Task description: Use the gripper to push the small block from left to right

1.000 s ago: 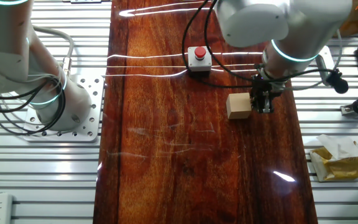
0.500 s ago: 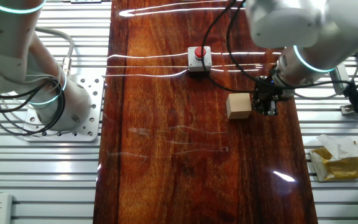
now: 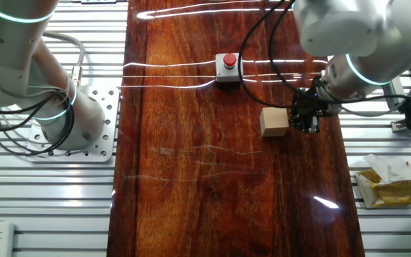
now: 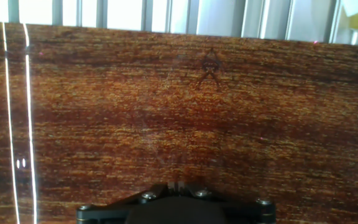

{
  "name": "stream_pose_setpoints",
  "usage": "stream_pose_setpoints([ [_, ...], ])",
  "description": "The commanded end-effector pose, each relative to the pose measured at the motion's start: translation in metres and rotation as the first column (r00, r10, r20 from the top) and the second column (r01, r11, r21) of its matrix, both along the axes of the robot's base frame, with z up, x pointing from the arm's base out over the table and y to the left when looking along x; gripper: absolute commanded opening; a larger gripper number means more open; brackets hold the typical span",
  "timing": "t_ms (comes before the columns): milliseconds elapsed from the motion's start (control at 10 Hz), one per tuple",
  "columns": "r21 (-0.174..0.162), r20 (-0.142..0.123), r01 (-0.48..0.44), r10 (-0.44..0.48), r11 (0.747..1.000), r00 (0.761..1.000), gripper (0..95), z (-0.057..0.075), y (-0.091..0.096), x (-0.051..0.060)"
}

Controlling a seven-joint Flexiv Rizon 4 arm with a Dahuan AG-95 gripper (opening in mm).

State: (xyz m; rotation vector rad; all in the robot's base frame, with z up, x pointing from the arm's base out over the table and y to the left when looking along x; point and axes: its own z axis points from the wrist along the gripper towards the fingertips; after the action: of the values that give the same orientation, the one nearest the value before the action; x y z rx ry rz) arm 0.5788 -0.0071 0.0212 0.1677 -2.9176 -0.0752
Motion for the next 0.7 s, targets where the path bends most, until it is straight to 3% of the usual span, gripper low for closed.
stream_pose_setpoints([
  [100, 0.002, 0.001, -0.001, 0.001, 1.0, 1.0, 0.0, 0.0, 0.0, -0.006],
  [700, 0.004, -0.004, -0.005, 0.005, 1.0, 1.0, 0.0, -0.004, -0.002, -0.035],
])
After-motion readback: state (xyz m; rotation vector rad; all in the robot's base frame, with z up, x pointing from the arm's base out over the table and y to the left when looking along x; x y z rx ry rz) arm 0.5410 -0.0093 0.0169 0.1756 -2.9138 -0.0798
